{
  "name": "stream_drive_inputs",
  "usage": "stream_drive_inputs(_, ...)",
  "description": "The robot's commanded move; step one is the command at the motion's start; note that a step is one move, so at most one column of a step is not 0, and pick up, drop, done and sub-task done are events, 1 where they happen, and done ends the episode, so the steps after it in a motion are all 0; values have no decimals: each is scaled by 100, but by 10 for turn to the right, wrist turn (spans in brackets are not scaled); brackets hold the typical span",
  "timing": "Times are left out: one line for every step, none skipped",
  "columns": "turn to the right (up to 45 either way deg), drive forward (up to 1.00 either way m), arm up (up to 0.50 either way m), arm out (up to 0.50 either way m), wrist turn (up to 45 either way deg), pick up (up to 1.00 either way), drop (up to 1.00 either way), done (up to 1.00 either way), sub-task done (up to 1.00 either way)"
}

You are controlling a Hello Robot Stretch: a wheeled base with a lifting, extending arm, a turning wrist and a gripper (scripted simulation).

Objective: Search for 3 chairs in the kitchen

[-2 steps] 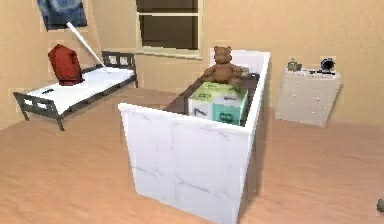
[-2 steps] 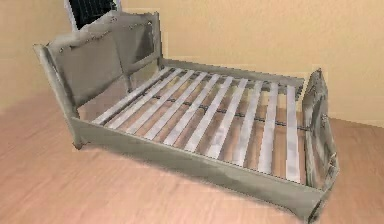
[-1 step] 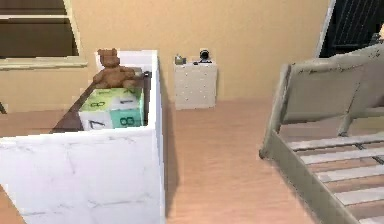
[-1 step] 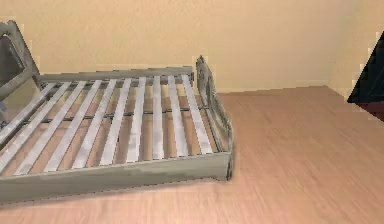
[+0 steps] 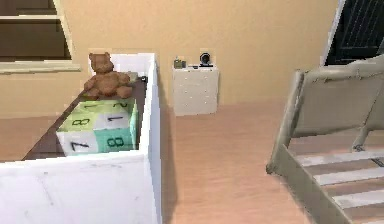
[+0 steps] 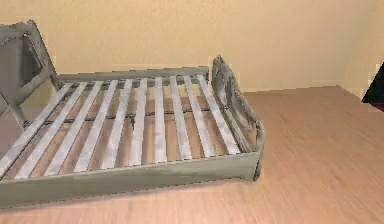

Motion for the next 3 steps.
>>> stream_drive_inputs(150,0,0,0,0,0,0,0,0)
stream_drive_inputs(30,0,0,0,0,0,0,0,0)
stream_drive_inputs(0,65,0,0,0,0,0,0,0)
